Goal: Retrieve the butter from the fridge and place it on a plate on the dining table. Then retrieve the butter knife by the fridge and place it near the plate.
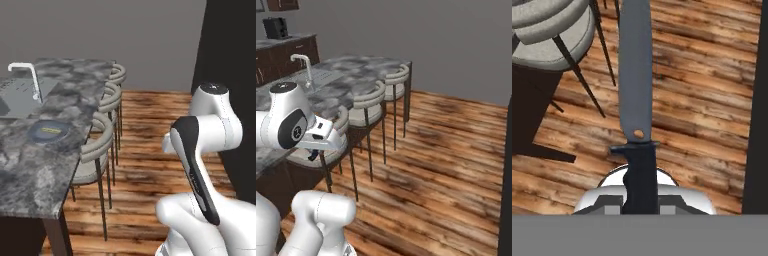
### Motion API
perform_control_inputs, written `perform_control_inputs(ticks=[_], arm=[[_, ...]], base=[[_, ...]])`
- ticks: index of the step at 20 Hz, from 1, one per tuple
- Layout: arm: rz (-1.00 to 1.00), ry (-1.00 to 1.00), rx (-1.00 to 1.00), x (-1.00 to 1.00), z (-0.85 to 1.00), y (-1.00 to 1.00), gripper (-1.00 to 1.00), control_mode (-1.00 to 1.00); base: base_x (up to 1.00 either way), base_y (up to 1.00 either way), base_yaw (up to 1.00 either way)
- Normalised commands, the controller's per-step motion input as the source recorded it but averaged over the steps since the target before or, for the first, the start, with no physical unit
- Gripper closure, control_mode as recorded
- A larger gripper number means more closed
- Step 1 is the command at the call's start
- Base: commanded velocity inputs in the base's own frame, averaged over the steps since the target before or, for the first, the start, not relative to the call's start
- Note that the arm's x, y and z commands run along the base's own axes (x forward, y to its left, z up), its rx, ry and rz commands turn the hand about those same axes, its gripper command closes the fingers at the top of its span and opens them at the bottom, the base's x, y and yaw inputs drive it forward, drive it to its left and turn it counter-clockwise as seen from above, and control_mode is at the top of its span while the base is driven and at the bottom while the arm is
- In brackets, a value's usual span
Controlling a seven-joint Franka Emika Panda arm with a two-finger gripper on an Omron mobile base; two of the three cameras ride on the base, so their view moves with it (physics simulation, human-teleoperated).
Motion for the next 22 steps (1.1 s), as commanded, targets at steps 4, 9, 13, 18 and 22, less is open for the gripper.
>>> perform_control_inputs(ticks=[4, 9, 13, 18, 22], arm=[[0.00, 0.00, 0.00, 0.00, 0.00, 0.00, 1.00, 1.00], [0.00, 0.00, 0.00, 0.00, 0.00, 0.00, 1.00, 1.00], [0.00, 0.00, 0.00, 0.00, 0.00, 0.00, 1.00, 1.00], [0.00, 0.00, 0.00, 0.00, 0.00, 0.00, 1.00, 1.00], [0.00, 0.00, 0.00, 0.00, 0.00, 0.00, 1.00, 1.00]], base=[[0.27, -0.69, 0.71], [0.27, -0.72, 0.67], [0.38, -0.65, 0.63], [0.47, -0.71, 0.63], [0.32, -0.98, 0.46]])
